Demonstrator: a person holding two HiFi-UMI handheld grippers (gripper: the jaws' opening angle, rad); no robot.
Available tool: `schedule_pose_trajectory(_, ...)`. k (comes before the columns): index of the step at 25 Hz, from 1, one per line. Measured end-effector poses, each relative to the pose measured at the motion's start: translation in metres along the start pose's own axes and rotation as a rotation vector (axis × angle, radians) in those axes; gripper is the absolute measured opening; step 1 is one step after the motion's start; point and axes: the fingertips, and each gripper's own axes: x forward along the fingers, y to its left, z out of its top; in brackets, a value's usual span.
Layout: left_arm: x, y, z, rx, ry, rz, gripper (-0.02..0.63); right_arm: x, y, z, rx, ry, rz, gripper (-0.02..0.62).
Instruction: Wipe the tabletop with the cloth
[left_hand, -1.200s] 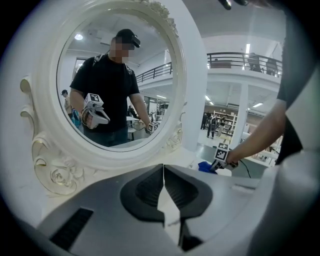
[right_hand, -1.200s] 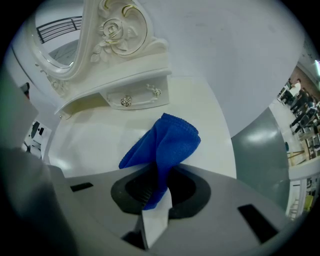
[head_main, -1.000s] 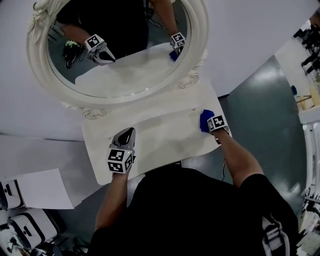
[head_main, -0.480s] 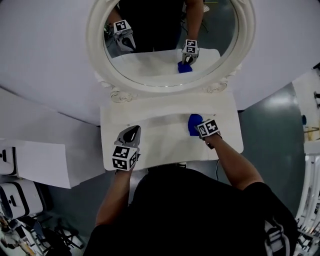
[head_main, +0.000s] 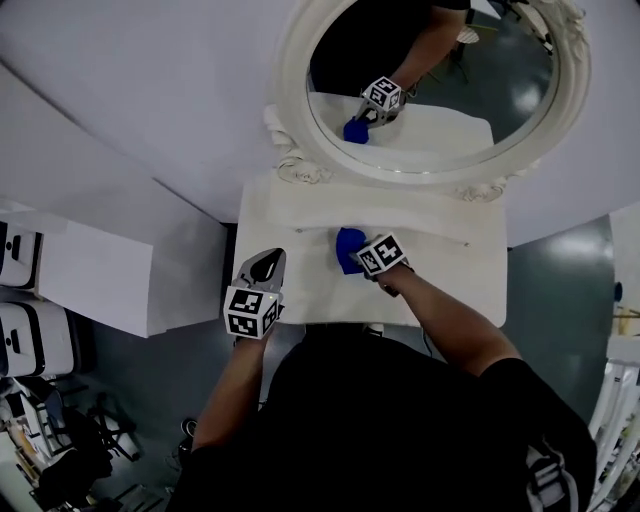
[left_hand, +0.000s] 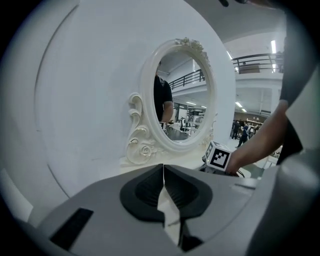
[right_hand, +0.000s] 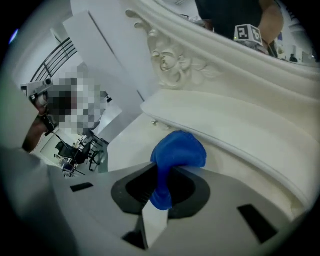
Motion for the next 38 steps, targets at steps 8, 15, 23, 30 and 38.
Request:
schedule_pose_trajectory(8, -0.046, 0.049, -0.024, -0.045, 0.012, 0.092, 0.014, 0.077, 0.109, 0.040, -0.099, 0.049, 0.170, 0.043)
schedule_pose_trajectory(15, -0.078, 0.086, -0.044, -0.061, 0.032, 0.137, 0.014, 0.138, 0.176, 0.050, -0.133, 0.092, 0.252, 0.043)
schedule_pose_trajectory(23, -0.096, 0.119, -0.060, -0.071, 0.045, 0.155, 0.014, 0.186, 0.218, 0.039, -0.125, 0.158, 0.300, 0.043)
schedule_pose_trajectory(30, -0.095, 0.126, -0.062, -0.061, 0.050, 0.132, 0.014, 0.199, 0.207, 0.019, -0.135, 0.207, 0.269, 0.043)
schedule_pose_trajectory(38, -0.081, 0.113, -0.055, -0.031, 0.057, 0.085, 0.014, 0.183, 0.185, -0.002, -0.115, 0.205, 0.228, 0.048)
